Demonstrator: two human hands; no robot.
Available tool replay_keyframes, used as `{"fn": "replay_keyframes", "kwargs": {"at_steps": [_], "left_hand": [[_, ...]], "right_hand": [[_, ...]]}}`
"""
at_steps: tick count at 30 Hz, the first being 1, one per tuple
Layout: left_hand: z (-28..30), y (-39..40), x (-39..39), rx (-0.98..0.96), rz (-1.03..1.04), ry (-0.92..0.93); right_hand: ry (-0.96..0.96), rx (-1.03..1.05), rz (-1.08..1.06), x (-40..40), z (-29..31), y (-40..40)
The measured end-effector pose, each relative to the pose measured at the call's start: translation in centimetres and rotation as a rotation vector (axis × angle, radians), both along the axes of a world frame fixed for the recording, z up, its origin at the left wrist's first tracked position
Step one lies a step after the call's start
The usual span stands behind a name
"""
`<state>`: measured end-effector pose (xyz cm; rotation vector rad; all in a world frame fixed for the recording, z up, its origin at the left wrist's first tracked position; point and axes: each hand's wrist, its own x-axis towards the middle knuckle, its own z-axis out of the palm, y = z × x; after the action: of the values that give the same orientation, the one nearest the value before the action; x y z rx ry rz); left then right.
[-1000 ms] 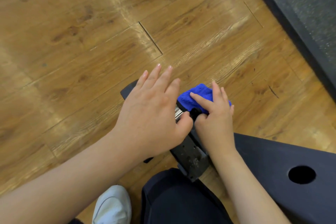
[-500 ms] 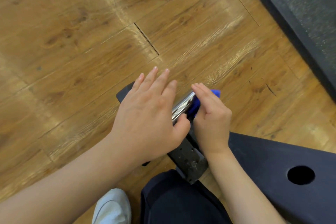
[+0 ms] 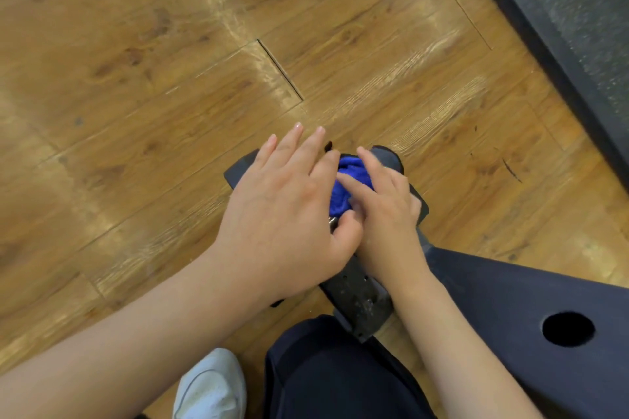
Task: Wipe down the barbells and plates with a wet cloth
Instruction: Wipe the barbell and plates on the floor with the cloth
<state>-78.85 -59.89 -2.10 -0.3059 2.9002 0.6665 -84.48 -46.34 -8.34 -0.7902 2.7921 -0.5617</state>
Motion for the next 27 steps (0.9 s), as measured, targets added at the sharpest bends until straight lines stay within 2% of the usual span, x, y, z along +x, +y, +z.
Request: {"fn": "replay_keyframes", "kwargs": {"at_steps": [3,5,8,11,15,17,21,24,27], "left_hand": [[-0.1,0.0,0.0,-0.001,-0.002,-0.004],[-0.1,0.0,0.1,0.004,0.0,-0.006],[0.0,0.0,0.1,-0.003,0.008,0.008],[-0.2,0.1,0.1,-0.012,0.008,0.023],[-0.1,0.1,0.1,-0.011,0.004,0.011],[-0.1,0.1,0.1,-0.011,0.002,0.006],[-0.1,0.0,0.1,-0.01,0.001,0.001],[-0.1,0.0,0.1,-0.006,0.01,0.005],[-0.2,0.0,0.1,-0.012,0.01,0.012]], "right_hand": [[-0.091,0.069,0.071,0.2,-0.3,1.0],[-0.23,-0.004,0.019,0.3,0.2,1.1],[-0.288,-0.058,-0.117,-0.4,0.9,-0.4],[-0.255,-0.022,-0.141,-1.6,0.2,-1.6],[-0.133,-0.243,-0.076,-0.5,0.0,0.0],[-0.052,-0.286,-0.074,0.3,0.5,1.2],[-0.014,-0.112,-0.01,0.1,0.0,1.1],[-0.166,-0.025,-0.103,-0.9,0.3,-0.4],[-0.182,-0.005,-0.15,-1.3,0.8,-0.4]]}}
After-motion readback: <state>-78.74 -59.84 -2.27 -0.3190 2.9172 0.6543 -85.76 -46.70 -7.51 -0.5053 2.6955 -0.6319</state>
